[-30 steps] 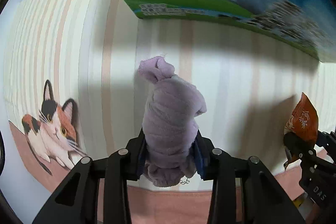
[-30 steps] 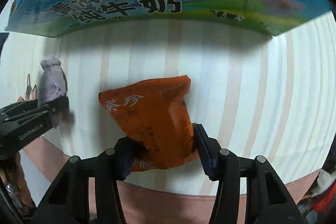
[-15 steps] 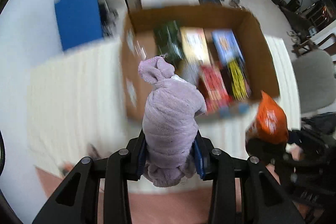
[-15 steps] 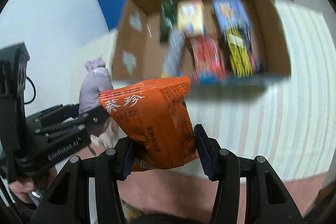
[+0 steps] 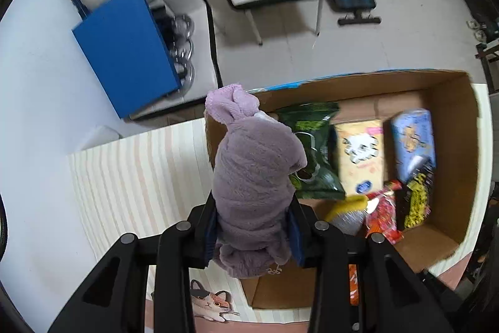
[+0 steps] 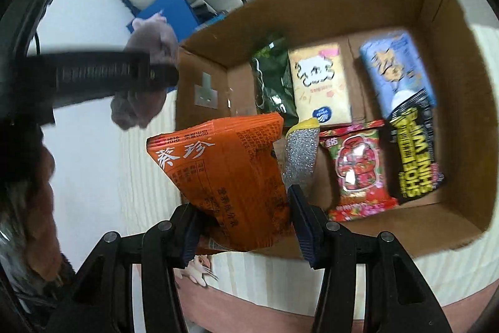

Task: Organize soft objects
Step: 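Carry cloth and orange bag into the box and release them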

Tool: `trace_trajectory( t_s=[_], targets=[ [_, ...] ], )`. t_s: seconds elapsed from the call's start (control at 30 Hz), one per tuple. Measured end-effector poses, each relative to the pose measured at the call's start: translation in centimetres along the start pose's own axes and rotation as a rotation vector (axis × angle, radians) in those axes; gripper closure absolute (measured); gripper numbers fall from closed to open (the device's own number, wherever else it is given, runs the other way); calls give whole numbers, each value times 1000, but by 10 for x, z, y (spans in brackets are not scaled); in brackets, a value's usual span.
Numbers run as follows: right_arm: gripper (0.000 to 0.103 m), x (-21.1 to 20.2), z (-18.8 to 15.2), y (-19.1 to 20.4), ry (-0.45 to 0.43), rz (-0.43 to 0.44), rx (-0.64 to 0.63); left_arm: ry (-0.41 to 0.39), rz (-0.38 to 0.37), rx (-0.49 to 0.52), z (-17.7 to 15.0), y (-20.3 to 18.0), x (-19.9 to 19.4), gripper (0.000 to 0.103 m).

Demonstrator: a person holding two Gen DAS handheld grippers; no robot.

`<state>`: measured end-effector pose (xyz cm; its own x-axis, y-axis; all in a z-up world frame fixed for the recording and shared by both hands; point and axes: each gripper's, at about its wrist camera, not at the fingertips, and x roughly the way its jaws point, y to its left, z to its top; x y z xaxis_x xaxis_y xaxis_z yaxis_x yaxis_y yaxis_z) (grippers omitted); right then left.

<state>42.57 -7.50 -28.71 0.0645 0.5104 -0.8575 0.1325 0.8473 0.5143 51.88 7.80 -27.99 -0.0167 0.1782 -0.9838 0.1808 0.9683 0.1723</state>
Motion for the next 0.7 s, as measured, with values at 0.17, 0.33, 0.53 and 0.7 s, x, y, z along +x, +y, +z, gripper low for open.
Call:
trace_trajectory(
  t_s=[0.17,0.33,0.53,0.7],
  targets=[
    [49,33,9,1,35,-13,24,81,29,33,14,-2,36,66],
    [43,62,10,7,112,-55,-3,150,9,31,14,-5,57,62],
    [34,58,12,9,81,-91,-13,131,16,44,11,-11,52,57],
    [33,45,12,5,67,-112,-22,105,-6,18,6,-6,43,50]
  ],
)
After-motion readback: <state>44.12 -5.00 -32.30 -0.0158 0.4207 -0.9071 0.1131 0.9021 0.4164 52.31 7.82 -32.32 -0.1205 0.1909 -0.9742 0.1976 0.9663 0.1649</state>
